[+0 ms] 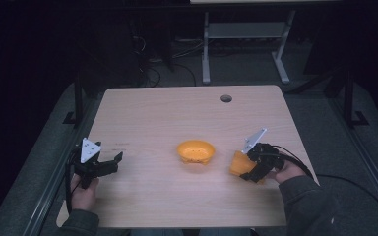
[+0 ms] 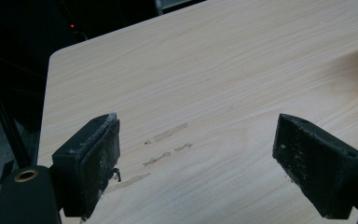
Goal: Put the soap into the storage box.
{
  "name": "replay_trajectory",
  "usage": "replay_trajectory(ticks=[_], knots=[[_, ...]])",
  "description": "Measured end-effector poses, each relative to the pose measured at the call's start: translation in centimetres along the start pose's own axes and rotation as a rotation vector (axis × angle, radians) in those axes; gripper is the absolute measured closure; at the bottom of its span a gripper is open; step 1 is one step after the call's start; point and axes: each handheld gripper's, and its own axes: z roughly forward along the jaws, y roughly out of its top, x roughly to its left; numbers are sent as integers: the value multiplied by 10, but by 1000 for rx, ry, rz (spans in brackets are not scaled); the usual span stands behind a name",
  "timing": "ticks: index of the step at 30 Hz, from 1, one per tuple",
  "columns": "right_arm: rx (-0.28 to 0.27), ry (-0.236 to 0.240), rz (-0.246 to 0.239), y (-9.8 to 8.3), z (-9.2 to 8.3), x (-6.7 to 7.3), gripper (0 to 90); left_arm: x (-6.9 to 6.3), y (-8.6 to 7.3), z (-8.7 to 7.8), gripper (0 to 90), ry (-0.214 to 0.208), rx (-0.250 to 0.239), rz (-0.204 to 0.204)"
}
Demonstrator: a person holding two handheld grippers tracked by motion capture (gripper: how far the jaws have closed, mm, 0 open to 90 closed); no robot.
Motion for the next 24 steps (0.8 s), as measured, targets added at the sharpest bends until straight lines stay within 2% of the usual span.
replay_trajectory(ticks=[3,9,17,20,24], knots=[[-3,4,-13,6,-2,-1,206,0,0,0,141,0,1,-1],[-9,5,-64,30,-7,-4,206,1,0,-1,141,2,2,-2],[-8,10,-96,51,-9,-6,207,1,0,0,142,4,1,-1],[-6,14,-117,64,-10,-8,207,0,0,0,141,3,2,0],[-16,25,-123,71,-9,-8,207,0,0,0,142,2,1,1]])
